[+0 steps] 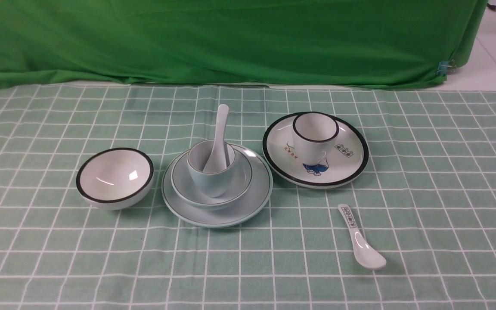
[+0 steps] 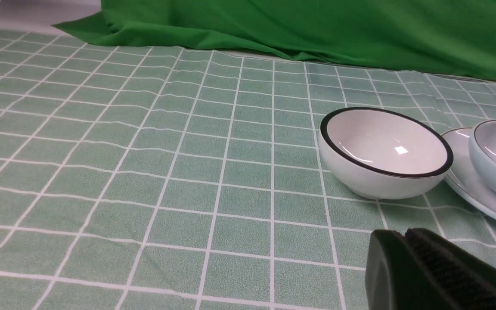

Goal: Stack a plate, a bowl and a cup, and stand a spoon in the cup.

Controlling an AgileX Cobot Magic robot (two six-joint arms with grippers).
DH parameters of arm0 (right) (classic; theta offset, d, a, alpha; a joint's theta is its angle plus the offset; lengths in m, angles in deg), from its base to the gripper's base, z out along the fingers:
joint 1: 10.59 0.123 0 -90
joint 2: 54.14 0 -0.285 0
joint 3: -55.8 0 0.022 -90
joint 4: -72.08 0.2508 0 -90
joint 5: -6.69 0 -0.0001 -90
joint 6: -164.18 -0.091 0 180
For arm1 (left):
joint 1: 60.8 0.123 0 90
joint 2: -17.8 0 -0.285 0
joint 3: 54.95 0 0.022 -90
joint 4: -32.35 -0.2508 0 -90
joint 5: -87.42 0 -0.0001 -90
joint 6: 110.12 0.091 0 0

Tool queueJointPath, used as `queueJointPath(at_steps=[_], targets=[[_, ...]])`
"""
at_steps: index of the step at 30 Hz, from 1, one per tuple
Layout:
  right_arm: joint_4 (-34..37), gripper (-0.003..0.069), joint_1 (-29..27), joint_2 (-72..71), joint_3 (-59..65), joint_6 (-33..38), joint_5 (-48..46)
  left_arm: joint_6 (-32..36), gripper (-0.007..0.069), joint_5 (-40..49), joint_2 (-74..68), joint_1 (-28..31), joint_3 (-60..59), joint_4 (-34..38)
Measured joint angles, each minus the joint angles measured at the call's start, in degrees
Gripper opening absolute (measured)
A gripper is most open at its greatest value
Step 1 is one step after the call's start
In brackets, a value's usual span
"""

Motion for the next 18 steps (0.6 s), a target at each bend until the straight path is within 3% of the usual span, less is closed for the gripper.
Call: queueJointPath(at_steps=[18], targets=[[0.0,0.0216,0.0,0.0,0.0,0.0,0.0,-0.2,0.0013,0.0,0.0,0.0,0.0,0.0]])
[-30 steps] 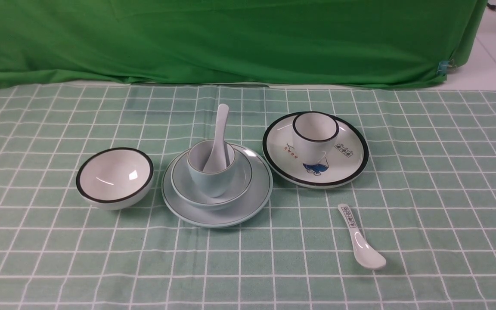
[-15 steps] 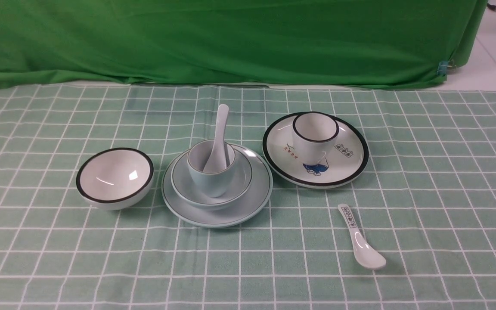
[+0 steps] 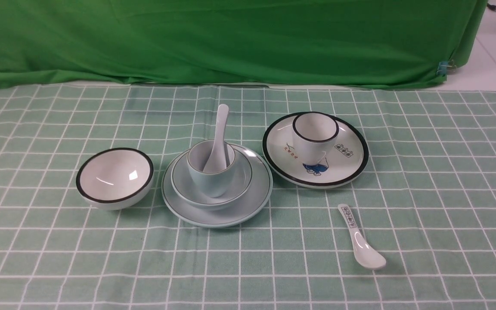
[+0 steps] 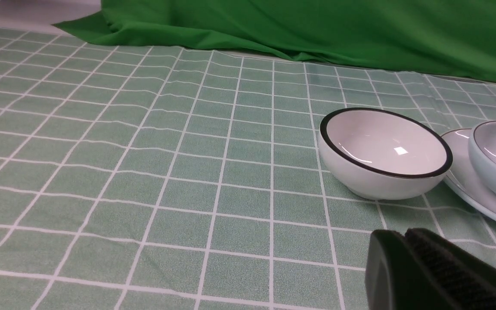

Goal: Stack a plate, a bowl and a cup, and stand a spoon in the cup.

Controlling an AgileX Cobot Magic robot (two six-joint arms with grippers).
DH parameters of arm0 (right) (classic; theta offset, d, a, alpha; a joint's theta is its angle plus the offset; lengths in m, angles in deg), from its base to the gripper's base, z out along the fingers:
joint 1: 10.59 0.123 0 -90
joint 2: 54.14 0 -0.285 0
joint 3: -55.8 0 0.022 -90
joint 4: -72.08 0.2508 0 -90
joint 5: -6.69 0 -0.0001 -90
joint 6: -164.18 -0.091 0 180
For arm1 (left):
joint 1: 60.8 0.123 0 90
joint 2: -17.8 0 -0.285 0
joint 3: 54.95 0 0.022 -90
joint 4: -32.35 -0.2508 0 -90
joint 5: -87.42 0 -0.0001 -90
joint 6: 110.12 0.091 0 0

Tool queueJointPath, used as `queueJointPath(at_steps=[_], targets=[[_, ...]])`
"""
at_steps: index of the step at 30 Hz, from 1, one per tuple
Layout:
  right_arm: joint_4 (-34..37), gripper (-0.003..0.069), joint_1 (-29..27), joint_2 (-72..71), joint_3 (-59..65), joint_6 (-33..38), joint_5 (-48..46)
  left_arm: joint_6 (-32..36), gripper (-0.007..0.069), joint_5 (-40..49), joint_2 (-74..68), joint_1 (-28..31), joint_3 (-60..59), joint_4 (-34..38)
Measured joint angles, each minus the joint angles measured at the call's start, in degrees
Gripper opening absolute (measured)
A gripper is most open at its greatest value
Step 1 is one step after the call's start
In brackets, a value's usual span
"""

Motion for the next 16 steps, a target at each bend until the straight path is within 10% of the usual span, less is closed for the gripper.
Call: queueJointPath(at_steps=[16], targets=[[0.0,0.0237,0.0,0.0,0.0,0.0,0.0,0.0,0.0013,0.0,0.0,0.0,0.0,0.0]])
